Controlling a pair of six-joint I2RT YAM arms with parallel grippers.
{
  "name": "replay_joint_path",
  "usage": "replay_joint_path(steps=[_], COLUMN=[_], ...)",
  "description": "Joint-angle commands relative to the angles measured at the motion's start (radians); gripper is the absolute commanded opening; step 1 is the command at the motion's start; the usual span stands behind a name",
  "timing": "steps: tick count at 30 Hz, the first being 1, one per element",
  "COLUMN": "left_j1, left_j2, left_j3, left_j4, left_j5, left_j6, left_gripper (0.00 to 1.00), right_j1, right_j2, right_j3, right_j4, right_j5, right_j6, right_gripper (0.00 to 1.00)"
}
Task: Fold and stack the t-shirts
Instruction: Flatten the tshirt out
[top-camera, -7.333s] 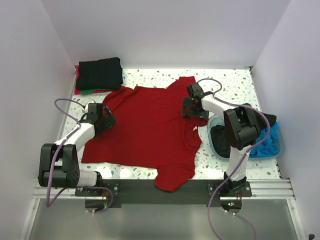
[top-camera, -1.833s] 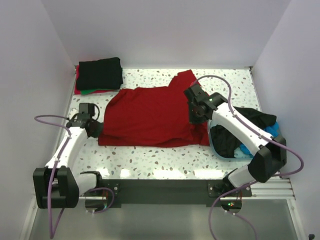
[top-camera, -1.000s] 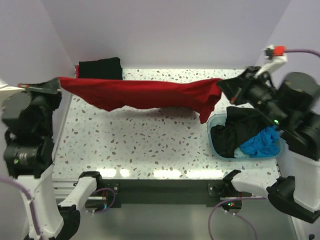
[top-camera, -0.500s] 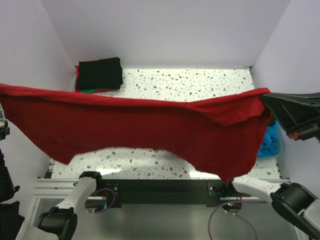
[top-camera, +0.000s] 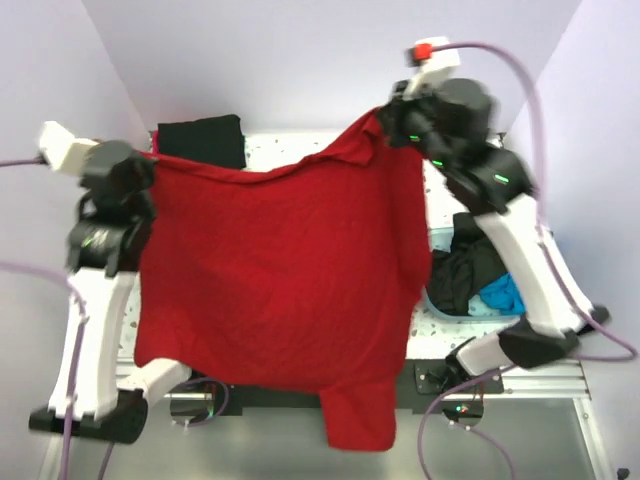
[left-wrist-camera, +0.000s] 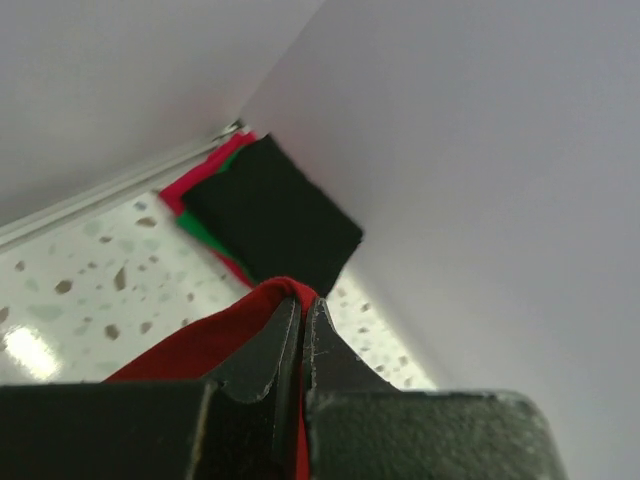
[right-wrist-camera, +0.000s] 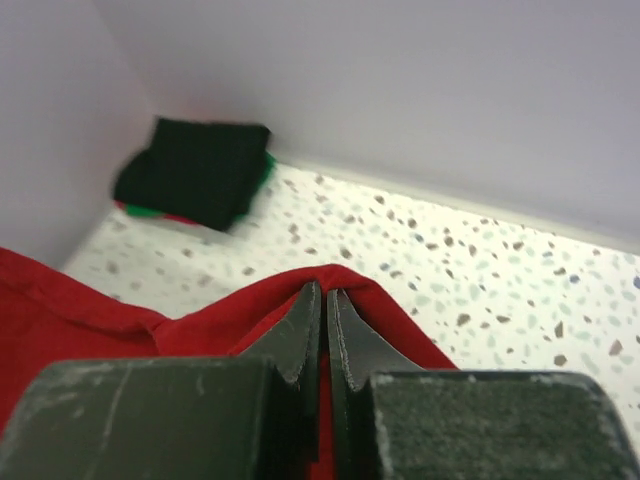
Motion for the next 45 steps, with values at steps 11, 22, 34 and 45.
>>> replay_joint_path(steps=[11,22,34,45], left_j1=[0.154,0.164,0.162,0.161], left_j2=[0.648,0.871,0.062,-0.318], left_j3=[-0.327,-0.173,-0.374,0.055], left_j4=[0.541,0.521,0.3,0.007], left_j5=[0.163,0.186,0.07,0.104], left_j6=[-0.017,-0.02,-0.021,0.074], left_gripper=[0.0,0.0,0.0,0.0], right_j1=[-0.224,-0.238,-0.234,-0.229], right_j2=[0.619,0.861,0.097,-0.5], right_j3=[0.011,0.225,-0.341,-0.29], right_j4=[0.311,0.305,0.27,0.032], right_j5=[-0.143,-0.078,-0.083,-0.282], right_j6=[0.003,-0.014,0.118,0.205], right_gripper=[0.0,0.0,0.0,0.0])
